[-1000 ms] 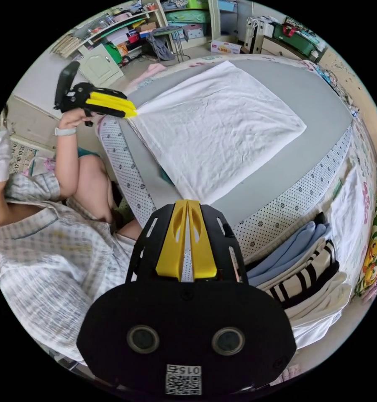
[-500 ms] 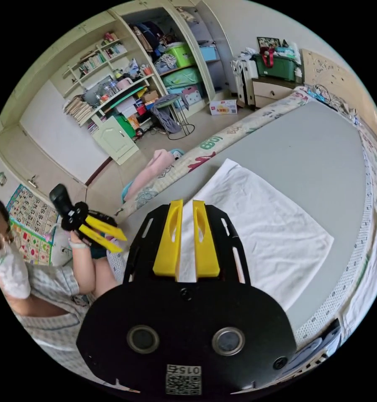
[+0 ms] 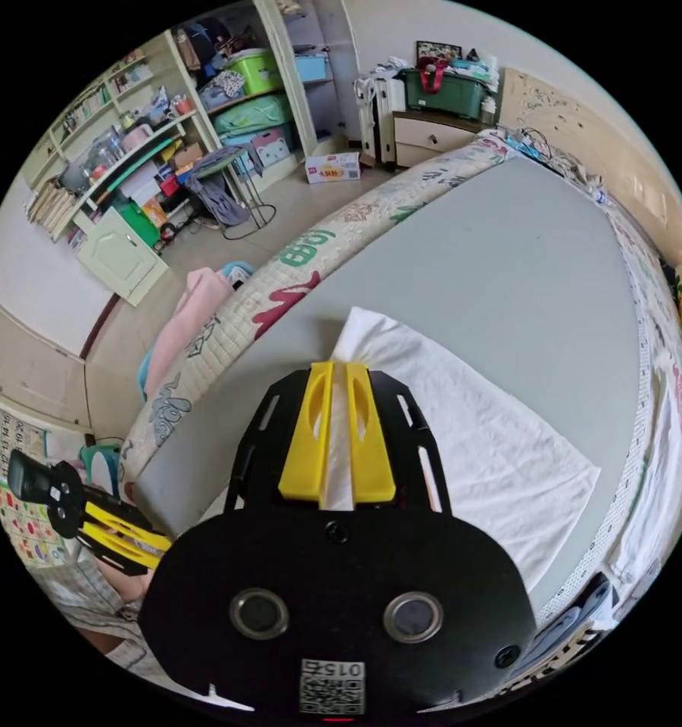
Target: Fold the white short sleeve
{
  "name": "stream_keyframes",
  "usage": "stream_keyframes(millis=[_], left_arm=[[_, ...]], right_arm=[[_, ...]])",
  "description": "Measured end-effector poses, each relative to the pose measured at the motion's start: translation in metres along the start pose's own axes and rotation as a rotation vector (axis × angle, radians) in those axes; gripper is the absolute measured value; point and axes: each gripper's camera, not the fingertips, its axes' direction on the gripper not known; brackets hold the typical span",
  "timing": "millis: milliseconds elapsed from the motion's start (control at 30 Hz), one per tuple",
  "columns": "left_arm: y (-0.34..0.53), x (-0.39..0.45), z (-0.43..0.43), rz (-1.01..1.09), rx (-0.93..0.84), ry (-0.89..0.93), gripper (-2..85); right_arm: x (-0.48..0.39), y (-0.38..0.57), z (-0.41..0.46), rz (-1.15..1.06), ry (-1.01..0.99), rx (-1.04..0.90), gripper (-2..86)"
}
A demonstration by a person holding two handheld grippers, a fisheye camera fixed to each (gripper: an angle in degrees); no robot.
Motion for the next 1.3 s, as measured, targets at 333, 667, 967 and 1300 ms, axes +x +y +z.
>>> stream_keyframes(millis=[333, 667, 967, 1300], left_arm=[[0.012, -0.025, -0.004, 0.027, 0.048, -0.03, 0.5], [0.007, -0.048, 0.014, 0.027, -0.016, -0.087, 1.2], [0.02, -0.076, -0.005, 0.004, 0.115, -0.04, 5.7], [0.002, -0.131, -0.022, -0.31, 0.449, -0.044, 6.2]], right_arm=[[-0.024, -0.056, -0.047, 0.072, -0.031, 0.041, -1.0], [-0.064, -0.098, -0.096, 0.049, 0.071, 0.028, -0.5], [-0.005, -0.054, -0.26, 0.102, -0.131, 0.296, 4.7], [0.137, 0.021, -0.37, 0.462, -0.184, 0.408, 7.9]])
